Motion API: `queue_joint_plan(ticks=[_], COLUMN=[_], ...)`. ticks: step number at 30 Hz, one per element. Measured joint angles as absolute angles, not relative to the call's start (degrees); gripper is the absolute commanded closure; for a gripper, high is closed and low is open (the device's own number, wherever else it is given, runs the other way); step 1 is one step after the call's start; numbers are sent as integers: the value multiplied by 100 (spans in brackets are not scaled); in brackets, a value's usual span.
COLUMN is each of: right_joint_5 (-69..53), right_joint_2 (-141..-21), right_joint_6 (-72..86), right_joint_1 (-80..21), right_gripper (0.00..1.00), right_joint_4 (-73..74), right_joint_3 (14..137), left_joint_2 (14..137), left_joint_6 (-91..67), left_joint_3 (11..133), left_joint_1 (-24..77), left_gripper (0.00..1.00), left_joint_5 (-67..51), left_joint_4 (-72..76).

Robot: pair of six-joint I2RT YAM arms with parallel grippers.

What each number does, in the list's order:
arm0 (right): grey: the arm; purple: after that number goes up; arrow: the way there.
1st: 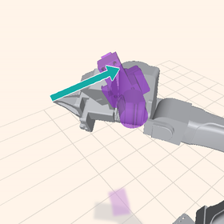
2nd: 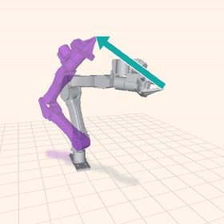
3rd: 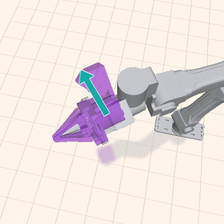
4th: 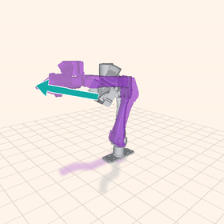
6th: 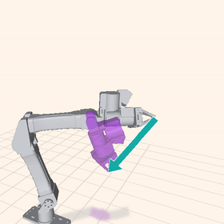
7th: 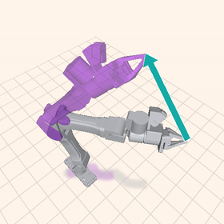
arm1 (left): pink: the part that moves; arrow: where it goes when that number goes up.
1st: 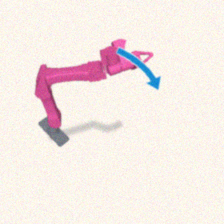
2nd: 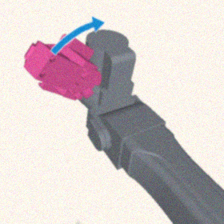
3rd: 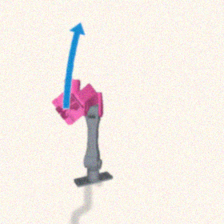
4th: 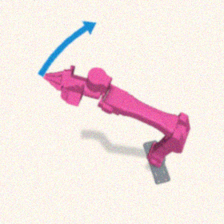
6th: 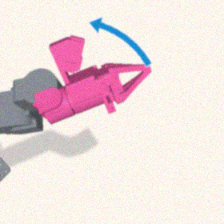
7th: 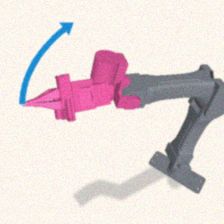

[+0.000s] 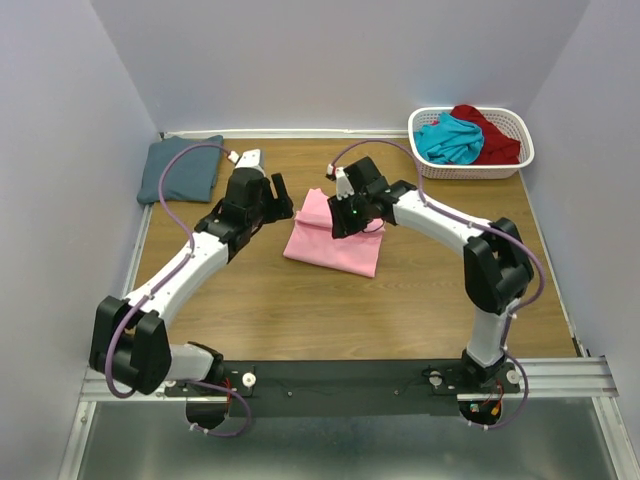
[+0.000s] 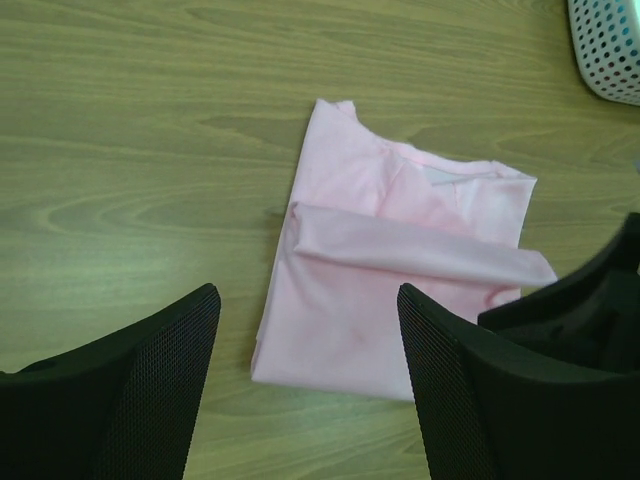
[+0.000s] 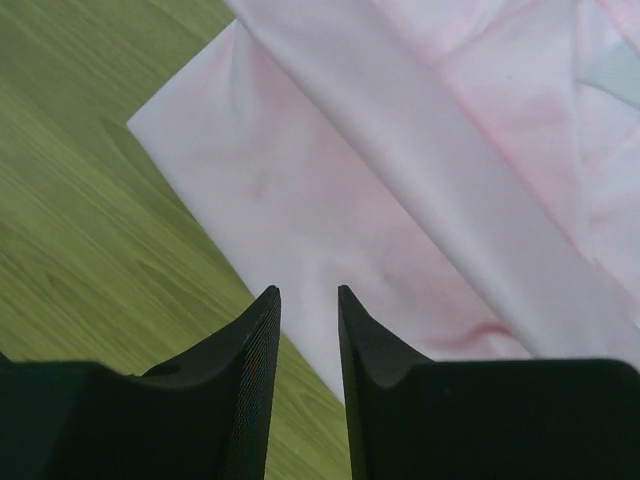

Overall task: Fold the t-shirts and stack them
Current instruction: Fold the tshirt

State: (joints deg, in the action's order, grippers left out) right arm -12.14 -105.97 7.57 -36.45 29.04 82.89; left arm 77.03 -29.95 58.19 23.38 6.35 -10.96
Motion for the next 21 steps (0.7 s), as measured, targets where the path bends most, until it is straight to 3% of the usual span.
queue_joint_plan(ticks=[12, 21], right_joint_5=[-1422, -1208], right_joint_2=[-11583, -12138], right_joint_6=[576, 904], right_joint_1=[-3474, -1922], right_gripper=[63, 63], right_joint_4=[2827, 2545], right_joint_3=[8746, 9085], left_joint_2=[7155, 7260], left_joint_6=[-3138, -3133], left_joint_3=[4694, 4637], left_joint_1=[2338, 2338], left_gripper=[18, 18], left_joint_5=[666, 543], left_joint_4=[-1313, -1243])
